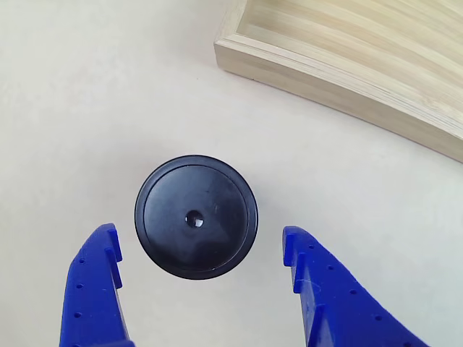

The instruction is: Place the black cylinder in the wooden box then return to rest.

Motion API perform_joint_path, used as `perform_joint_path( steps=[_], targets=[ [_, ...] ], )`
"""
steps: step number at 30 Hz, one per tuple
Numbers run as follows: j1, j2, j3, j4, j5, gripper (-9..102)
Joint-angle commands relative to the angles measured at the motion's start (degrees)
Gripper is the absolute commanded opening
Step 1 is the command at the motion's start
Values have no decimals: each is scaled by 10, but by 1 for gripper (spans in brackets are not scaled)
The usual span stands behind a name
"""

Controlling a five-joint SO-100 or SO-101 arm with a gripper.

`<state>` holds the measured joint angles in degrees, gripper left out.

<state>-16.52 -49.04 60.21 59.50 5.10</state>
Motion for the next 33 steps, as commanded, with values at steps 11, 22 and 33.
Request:
perform_joint_path(
  steps=[11, 22, 33],
  targets=[
    [-21, 29, -59, -49, 7, 33],
    [-15, 54, -57, -76, 17, 33],
    [-14, 70, -46, -102, 19, 32]
  ],
)
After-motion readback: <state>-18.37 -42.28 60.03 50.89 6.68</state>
